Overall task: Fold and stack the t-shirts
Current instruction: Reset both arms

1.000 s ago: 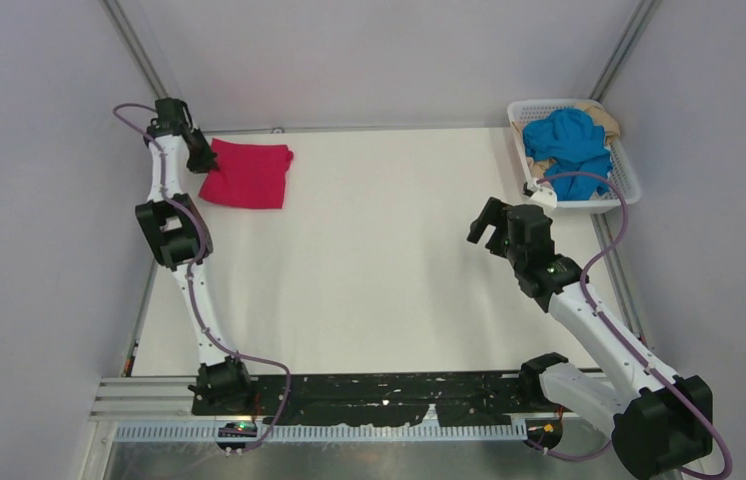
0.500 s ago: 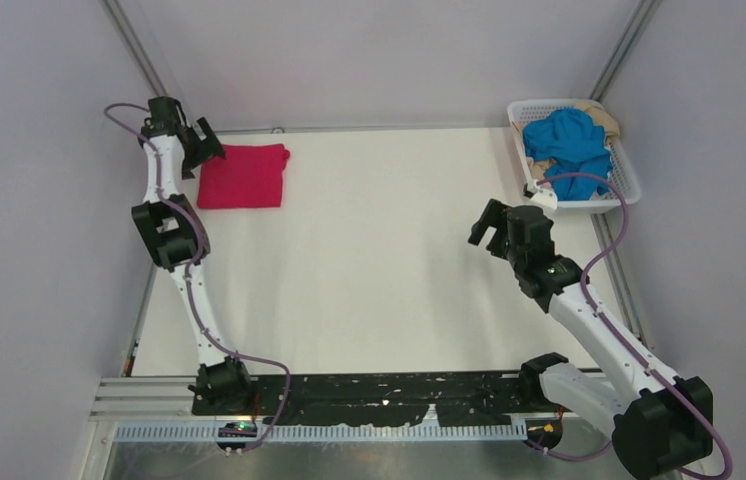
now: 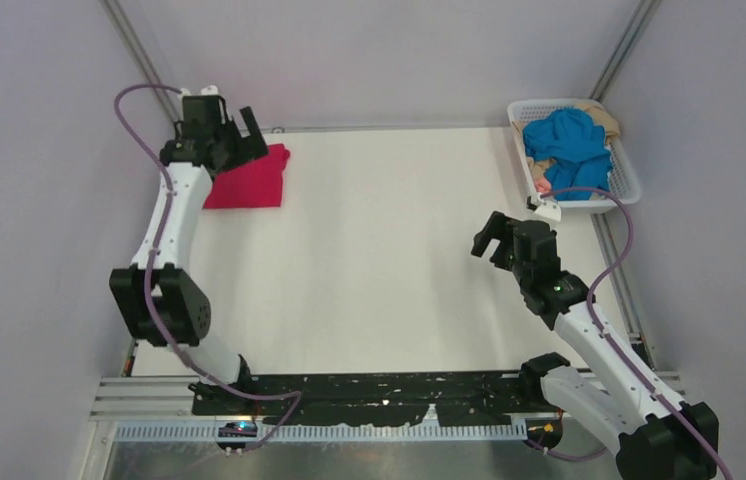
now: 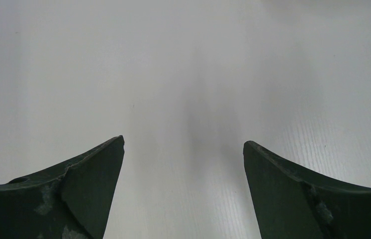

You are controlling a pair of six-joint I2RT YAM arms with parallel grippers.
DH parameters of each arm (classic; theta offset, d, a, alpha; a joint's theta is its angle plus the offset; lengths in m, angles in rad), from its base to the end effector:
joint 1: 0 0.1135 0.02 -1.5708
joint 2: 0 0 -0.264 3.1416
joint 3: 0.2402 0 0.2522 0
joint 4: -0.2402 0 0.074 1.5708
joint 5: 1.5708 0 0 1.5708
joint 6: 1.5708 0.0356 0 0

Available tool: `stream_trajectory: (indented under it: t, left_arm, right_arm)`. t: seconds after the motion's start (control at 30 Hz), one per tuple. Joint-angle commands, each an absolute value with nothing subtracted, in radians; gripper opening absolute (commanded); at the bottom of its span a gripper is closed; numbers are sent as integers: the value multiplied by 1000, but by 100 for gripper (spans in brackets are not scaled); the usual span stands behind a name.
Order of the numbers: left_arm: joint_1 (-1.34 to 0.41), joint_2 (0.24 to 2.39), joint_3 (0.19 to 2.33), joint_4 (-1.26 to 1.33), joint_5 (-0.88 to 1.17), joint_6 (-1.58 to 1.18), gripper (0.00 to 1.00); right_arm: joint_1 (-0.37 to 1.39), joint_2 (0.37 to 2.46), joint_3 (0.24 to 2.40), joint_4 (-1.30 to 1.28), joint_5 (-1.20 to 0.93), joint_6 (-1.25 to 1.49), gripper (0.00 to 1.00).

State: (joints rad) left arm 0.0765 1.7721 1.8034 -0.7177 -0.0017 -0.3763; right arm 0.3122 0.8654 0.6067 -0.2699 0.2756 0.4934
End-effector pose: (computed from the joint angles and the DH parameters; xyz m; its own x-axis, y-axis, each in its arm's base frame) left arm 0.3994 0.0307 0.3703 -0.5591 -0.4114 -0.7198 -0.3045 0.9094 -0.2833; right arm 0.1881 0.0505 0.2552 -0.4568 0.3315 -0.8255 0.1640 0.9435 0.2881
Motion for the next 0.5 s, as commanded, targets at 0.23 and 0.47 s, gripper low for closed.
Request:
stream_trajectory:
  t: [0.23,0.47]
  left_arm:
    - [-358,1100,918,-397,-325,-518,100]
    - [-441,838,652,-399,-415,-596,100]
  right_arm:
    - [310,722,502,-231,252,464,95]
    - [310,703,472,-227,291,451,95]
